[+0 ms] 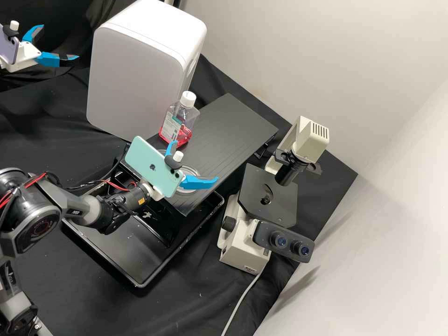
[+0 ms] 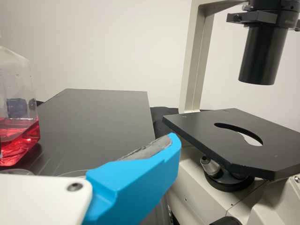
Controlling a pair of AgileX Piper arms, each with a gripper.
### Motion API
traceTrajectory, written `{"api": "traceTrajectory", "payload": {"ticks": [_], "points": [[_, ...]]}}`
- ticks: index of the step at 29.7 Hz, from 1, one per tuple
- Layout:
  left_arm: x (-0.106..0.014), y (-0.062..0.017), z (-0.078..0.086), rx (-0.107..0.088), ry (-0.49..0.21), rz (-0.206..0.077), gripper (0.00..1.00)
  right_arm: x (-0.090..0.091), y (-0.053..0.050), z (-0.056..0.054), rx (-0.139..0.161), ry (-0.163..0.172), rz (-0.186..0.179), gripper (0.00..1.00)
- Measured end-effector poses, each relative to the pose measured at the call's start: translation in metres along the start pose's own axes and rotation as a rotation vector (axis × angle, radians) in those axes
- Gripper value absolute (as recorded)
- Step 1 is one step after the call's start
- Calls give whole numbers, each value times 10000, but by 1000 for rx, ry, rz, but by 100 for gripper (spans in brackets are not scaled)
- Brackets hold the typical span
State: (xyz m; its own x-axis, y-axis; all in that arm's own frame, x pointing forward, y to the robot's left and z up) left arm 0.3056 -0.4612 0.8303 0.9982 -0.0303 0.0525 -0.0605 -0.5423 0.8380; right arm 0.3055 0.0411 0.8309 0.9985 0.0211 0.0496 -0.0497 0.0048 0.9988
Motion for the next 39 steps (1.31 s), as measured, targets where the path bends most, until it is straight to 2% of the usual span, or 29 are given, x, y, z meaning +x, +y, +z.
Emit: {"api": "traceTrajectory", "payload": {"ticks": [7, 8, 9, 10, 11, 13, 14, 21, 26, 31, 34, 39], "points": [[0, -1, 7, 0, -2, 0, 100, 0, 0, 0, 0, 0, 0, 100], [0, -1, 7, -5, -2, 0, 100, 0, 0, 0, 0, 0, 0, 100], [0, -1, 7, -16, -2, -1, 100, 0, 0, 0, 0, 0, 0, 100], [0, -1, 7, -39, -2, -1, 100, 0, 0, 0, 0, 0, 0, 100], [0, -1, 7, -46, -2, -1, 100, 0, 0, 0, 0, 0, 0, 100], [7, 0, 19, -84, -5, -4, 100, 0, 0, 0, 0, 0, 0, 100], [16, 3, 31, -92, -8, -7, 100, 0, 0, 0, 0, 0, 0, 100], [40, 8, 165, -96, -49, -16, 100, 0, 0, 0, 0, 0, 0, 100], [40, 5, 196, -97, -59, -18, 100, 0, 0, 0, 0, 0, 0, 100], [-37, 18, 317, -114, -87, -18, 100, 0, 0, 0, 0, 0, 0, 100], [-144, -21, 450, -124, -128, -37, 100, 0, 0, 0, 0, 0, 0, 100], [-401, -254, 643, -119, -216, -103, 100, 0, 0, 0, 0, 0, 0, 100]]}}
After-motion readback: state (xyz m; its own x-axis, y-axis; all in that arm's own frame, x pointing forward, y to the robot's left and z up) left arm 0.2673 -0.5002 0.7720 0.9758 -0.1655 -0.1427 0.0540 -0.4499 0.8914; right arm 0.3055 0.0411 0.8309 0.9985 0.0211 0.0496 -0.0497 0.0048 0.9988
